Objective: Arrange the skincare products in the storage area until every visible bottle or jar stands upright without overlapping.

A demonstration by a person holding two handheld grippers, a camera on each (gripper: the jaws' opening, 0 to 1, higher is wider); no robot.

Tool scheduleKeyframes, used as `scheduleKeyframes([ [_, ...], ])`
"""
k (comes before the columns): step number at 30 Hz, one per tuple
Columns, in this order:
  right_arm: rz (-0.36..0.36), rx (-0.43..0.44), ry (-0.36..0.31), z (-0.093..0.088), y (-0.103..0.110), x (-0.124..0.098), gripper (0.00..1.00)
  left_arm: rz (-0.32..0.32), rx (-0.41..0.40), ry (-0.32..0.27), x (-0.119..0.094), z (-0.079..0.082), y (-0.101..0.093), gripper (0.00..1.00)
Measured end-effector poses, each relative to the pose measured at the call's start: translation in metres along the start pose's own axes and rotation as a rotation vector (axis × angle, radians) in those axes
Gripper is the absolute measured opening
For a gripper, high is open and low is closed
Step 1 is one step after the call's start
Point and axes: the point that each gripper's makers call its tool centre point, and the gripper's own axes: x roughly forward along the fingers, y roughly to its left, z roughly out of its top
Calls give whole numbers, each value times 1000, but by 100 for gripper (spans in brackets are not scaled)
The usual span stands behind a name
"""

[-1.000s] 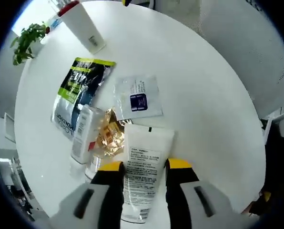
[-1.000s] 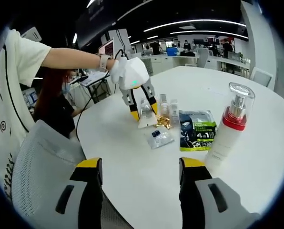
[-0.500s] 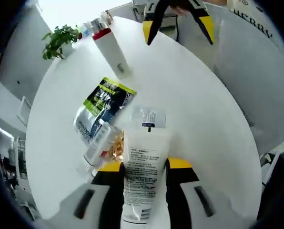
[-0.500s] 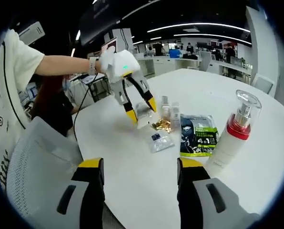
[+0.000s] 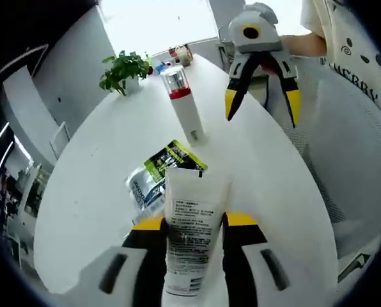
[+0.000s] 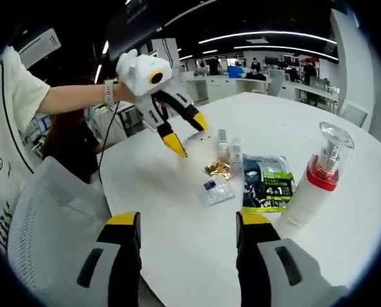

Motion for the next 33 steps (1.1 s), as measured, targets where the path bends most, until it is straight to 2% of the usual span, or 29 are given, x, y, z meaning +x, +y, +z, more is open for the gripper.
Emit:
scheduleKeyframes([
  [13, 43, -54, -16, 13, 9, 14, 52, 89, -192, -224, -20, 29, -7, 28],
  [18, 47, -80, -58, 23, 11, 21, 47, 104, -264, -302, -26, 38, -9, 28],
  [20, 55, -103, -76, 26, 14, 25, 45, 102, -288, -343, -29, 42, -9, 28],
  [24, 75, -153, -67, 27, 15, 34, 42, 97, -331, -395, -32, 46, -13, 28],
  [28, 89, -190, -57, 25, 13, 39, 39, 71, -360, -433, -32, 50, -20, 28],
  [33, 139, -263, -83, 32, 14, 46, 39, 31, -411, -502, -34, 53, -28, 28],
])
